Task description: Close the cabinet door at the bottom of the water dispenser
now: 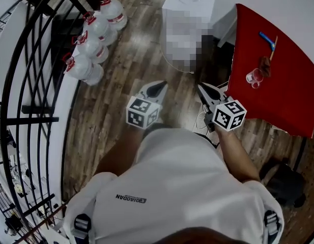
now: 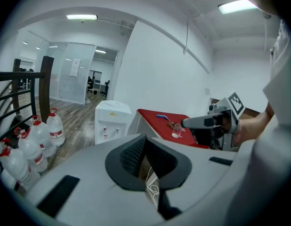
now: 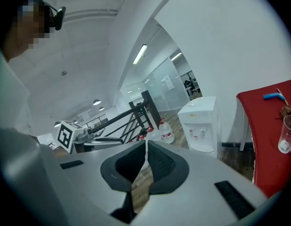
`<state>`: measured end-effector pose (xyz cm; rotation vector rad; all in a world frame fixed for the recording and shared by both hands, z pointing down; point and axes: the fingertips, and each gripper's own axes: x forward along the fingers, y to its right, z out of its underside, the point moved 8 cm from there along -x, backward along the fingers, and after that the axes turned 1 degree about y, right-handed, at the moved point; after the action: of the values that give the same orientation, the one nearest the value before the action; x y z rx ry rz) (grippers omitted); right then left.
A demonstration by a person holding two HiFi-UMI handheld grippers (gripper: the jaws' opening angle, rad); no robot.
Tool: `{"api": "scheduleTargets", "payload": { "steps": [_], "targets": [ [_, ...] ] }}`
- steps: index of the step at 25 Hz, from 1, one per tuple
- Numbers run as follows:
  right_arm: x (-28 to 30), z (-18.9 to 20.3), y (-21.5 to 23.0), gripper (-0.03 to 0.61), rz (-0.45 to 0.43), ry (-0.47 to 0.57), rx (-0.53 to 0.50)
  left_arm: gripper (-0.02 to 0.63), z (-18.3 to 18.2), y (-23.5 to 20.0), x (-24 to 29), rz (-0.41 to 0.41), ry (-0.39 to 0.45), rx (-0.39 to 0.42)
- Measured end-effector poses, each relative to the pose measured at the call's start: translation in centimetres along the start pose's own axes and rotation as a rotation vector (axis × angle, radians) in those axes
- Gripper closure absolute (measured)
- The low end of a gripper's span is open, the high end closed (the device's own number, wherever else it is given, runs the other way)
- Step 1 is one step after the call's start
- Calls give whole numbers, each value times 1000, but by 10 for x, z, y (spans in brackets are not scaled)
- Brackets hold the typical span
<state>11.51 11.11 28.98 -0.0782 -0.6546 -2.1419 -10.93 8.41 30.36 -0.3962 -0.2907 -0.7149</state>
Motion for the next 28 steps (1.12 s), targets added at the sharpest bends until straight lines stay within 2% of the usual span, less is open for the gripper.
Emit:
{"api": "scheduleTargets", "payload": {
  "steps": [4,9,14,22,28],
  "targets": [
    [-46,3,3,555,-12,-31,-48,614,2,40,7,-9,27,-26],
    [-101,2,8,555,21,-12,-124,614,5,90,19,12,64,-57],
    [-145,-4,7,555,18,50,-112,614,-3,134,17,24,85,11],
    [-184,4,-8,557,-17,100,-117,614,-2,169,-8,-18,111,26],
    [-192,23,-9,557,-45,80,-97,614,10,184,-22,-63,107,2]
  ]
}}
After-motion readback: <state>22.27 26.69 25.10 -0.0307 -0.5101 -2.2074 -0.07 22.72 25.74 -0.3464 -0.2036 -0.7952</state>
